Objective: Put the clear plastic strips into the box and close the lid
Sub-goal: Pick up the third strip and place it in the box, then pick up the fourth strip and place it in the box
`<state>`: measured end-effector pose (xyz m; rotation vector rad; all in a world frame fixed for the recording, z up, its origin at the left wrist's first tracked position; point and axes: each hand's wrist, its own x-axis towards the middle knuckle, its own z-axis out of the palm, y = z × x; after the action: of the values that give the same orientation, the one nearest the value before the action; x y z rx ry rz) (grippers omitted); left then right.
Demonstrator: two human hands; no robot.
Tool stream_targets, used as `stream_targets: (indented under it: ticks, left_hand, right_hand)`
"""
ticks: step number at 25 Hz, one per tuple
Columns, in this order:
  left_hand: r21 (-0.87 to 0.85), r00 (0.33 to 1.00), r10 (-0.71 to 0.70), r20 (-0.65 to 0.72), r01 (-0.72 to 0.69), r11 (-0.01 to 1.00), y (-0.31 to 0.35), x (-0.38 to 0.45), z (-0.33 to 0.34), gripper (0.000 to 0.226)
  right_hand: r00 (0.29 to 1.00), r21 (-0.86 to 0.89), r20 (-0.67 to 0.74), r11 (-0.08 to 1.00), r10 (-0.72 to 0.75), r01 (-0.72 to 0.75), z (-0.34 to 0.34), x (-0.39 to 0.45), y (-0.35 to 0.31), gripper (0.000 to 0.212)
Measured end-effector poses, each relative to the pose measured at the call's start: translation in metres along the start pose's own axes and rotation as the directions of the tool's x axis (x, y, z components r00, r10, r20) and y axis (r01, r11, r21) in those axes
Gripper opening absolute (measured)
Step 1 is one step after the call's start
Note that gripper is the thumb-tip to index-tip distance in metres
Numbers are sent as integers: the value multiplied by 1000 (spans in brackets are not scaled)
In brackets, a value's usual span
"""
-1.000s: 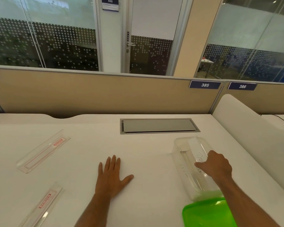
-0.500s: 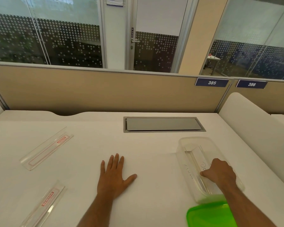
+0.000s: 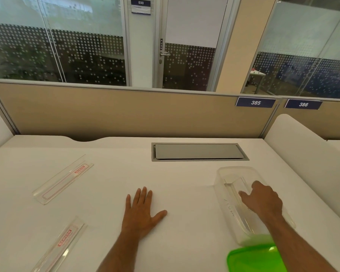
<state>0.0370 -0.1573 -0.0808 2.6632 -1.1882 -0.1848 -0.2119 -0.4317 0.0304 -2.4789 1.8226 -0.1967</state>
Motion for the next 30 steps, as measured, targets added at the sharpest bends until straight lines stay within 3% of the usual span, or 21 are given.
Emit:
stream_targets:
  ticks: [2, 5, 10, 20, 30]
  left_hand:
    - [6, 1000, 9, -1, -9, 1000, -2, -2, -5, 107]
    - [19, 999, 13, -37, -12, 1000, -6, -3, -18, 106]
    - [52, 993, 0, -116, 6, 999, -19, -7, -51, 110]
    - [82, 980, -116, -163, 130, 988, -68, -50, -90, 104]
    - [61, 938, -286, -196, 303, 951, -147, -107, -108, 107]
  right_hand:
    - [991, 135, -105, 986, -87, 101, -5, 0, -16, 53]
    - [946, 294, -145, 900, -290, 321, -9, -6, -49, 63]
    - [796, 122, -68, 787, -601, 605, -1, -35, -105, 84]
    - [652, 39, 58, 654, -756, 756, 47, -111, -182, 93]
    - [452, 101, 86, 459, -888, 883, 62, -186, -266, 87]
